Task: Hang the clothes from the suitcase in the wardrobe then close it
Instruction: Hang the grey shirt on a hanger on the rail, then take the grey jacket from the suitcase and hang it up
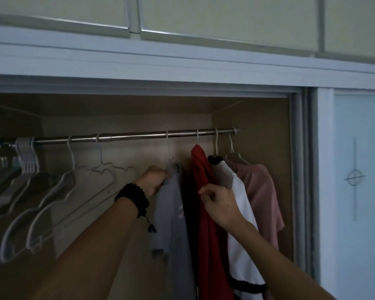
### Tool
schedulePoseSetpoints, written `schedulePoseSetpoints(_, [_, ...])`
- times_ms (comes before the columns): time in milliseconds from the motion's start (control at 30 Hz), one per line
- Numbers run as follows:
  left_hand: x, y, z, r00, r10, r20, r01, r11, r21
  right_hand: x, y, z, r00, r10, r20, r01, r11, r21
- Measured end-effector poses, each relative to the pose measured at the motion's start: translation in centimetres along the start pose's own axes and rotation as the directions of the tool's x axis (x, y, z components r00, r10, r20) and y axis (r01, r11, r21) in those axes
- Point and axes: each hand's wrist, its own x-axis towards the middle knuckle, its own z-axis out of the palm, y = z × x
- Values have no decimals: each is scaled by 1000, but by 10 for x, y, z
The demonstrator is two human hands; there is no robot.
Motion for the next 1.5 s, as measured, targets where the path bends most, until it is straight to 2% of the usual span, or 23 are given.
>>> schedulePoseSetpoints(167, [-56, -9, 3, 997, 56, 58, -61, 994, 89, -4, -1, 2, 1000, -5, 26, 3, 999, 46])
schedulePoseSetpoints(300, [-132, -73, 2, 978, 170, -125, -158, 983, 98, -40, -9, 14, 995, -29, -91, 48, 977, 209])
schedulePoseSetpoints(367, [-178, -135, 2, 978, 147, -148, -121, 977, 177, -77, -11, 37, 993, -56, -107, 84, 957, 278])
schedulePoseSetpoints(433, [-226, -198, -8, 987, 15, -158, 21, 974, 225, -130, -15, 74, 996, -78, 48, 60, 950, 306])
schedulePoseSetpoints(500, [-265, -240, -25, 980, -69, -186, 119, 955, 273, -183, -20, 110, 963, -82, 258, -7, 945, 328])
schedulePoseSetpoints(567, [-321, -276, -53, 963, -128, -237, 203, 923, 327, -249, -33, 152, 871, -73, 487, -105, 939, 328])
schedulePoseSetpoints(633, [-373, -300, -73, 940, -171, -294, 273, 895, 353, -301, -48, 179, 775, -68, 628, -162, 940, 301])
schedulePoseSetpoints(767, [-532, -355, -126, 830, -318, -459, 474, 835, 280, -426, -109, 224, 573, -164, 803, -176, 933, 315])
schedulePoseSetpoints(800, [-592, -374, -138, 778, -369, -509, 538, 809, 236, -473, -131, 235, 487, -174, 856, -197, 933, 302])
schedulePoseSetpoints(833, [-624, -381, -145, 739, -407, -536, 574, 797, 186, -495, -145, 239, 440, -156, 884, -230, 932, 279])
schedulePoseSetpoints(900, [-724, -406, -156, 603, -518, -606, 684, 727, 59, -570, -185, 252, 277, -183, 943, -272, 927, 260])
schedulePoseSetpoints(1000, [-854, -445, -166, 441, -612, -657, 785, 618, -49, -675, -235, 267, 80, -262, 962, -199, 941, 273])
schedulePoseSetpoints(1167, [-950, -505, -167, 298, -695, -655, 800, 556, -226, -764, -265, 301, -91, -273, 958, -176, 951, 255])
schedulePoseSetpoints(1233, [-968, -536, -171, 267, -713, -648, 795, 543, -269, -793, -270, 334, -149, -261, 954, -181, 956, 233])
schedulePoseSetpoints(1367, [-987, -602, -179, 160, -771, -616, 793, 473, -385, -836, -261, 403, -254, -181, 950, -159, 977, 144])
schedulePoseSetpoints(1433, [-992, -648, -190, 148, -790, -595, 818, 436, -375, -863, -248, 451, -291, -148, 945, -109, 987, 121])
schedulePoseSetpoints(1500, [-1002, -728, -202, 145, -803, -578, 844, 406, -352, -909, -221, 516, -334, -102, 937, -64, 994, 85])
